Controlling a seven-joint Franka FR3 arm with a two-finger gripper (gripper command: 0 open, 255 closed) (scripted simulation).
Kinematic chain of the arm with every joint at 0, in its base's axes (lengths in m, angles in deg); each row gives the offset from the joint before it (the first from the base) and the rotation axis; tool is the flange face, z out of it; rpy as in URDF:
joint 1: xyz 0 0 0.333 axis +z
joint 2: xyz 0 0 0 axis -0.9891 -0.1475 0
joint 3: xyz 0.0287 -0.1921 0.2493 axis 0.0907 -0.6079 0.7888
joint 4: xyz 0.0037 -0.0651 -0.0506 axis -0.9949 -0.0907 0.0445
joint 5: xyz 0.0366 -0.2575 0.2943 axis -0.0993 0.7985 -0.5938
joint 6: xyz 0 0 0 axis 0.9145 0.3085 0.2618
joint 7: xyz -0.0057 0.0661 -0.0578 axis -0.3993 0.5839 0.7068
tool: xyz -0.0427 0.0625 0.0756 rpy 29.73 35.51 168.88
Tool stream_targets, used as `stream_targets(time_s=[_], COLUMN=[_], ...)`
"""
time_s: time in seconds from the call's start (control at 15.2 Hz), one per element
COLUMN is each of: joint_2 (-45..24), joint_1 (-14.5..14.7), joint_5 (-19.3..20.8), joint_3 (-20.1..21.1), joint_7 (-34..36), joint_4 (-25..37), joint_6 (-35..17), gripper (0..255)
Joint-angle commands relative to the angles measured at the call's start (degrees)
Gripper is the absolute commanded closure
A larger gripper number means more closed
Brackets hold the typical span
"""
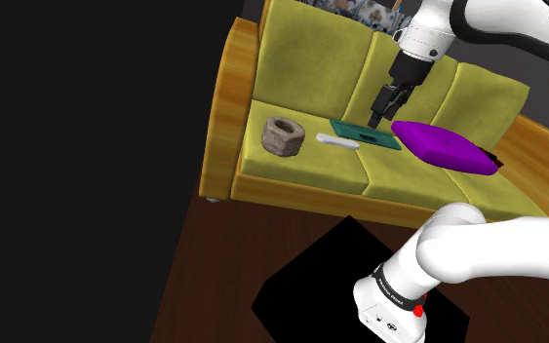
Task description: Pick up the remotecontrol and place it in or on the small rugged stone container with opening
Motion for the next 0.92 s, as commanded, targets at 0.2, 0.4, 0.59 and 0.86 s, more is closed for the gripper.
stream_targets(time_s=[0.2,0.4,0.59,0.86], joint_2=[-0.12,-1.23,-3.36,-7.74], joint_1=[0.03,-0.01,0.01,0.45], joint_5=[2.84,5.58,8.06,10.67], joint_3=[-4.49,-9.05,-13.67,-19.91], joint_7=[-6.49,-12.9,-19.24,-27.65], joint_4=[-2.51,-4.19,-5.02,-4.79], joint_6=[-3.09,-6.45,-10.04,-15.09], gripper=[0,0,0,0])
